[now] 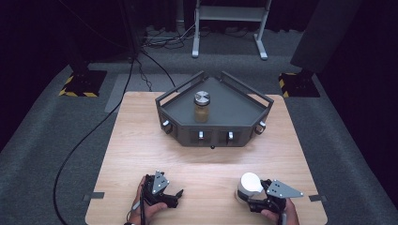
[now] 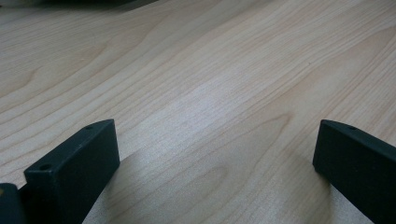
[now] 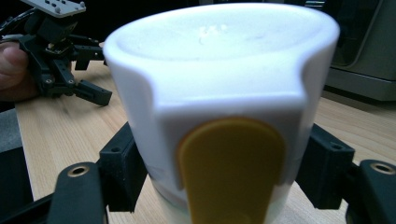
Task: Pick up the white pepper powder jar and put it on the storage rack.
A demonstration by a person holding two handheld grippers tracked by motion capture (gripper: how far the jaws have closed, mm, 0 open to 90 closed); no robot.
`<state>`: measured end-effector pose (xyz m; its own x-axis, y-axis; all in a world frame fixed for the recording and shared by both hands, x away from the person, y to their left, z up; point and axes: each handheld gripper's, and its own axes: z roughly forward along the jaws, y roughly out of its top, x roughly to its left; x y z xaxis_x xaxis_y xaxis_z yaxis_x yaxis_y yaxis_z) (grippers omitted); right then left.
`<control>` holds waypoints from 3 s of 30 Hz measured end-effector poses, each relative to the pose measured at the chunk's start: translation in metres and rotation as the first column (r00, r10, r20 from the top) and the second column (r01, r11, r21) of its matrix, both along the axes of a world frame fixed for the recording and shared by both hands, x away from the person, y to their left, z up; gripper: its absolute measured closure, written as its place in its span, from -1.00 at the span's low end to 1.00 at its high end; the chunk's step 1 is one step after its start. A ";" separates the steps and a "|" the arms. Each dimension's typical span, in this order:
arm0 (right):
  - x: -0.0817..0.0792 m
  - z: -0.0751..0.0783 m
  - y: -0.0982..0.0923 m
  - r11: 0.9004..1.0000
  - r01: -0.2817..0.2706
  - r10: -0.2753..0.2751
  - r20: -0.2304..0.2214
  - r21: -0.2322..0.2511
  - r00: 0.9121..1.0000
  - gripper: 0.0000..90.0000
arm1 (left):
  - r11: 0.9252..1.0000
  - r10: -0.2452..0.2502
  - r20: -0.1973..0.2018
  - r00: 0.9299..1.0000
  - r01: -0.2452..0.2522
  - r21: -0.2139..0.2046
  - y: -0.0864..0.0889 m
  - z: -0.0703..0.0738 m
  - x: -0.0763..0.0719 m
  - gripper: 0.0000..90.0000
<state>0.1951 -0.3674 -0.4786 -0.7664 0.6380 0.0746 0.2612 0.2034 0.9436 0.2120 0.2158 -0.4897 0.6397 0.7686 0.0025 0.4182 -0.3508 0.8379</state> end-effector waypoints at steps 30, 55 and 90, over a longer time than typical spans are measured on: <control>0.004 0.055 0.019 0.967 0.243 -0.247 0.066 0.073 0.967 -0.34 | 1.000 -0.005 -0.001 1.000 0.005 0.000 0.000 0.000 0.001 -0.99; 0.051 0.143 0.050 0.922 0.376 -0.387 0.155 0.093 0.909 -0.33 | 1.000 -0.012 0.001 1.000 0.012 0.004 0.000 0.000 0.001 -0.99; 0.147 0.145 0.097 0.896 0.433 -0.443 0.177 0.097 0.879 -0.33 | 1.000 -0.014 0.001 1.000 0.014 0.005 0.001 0.000 0.000 -0.98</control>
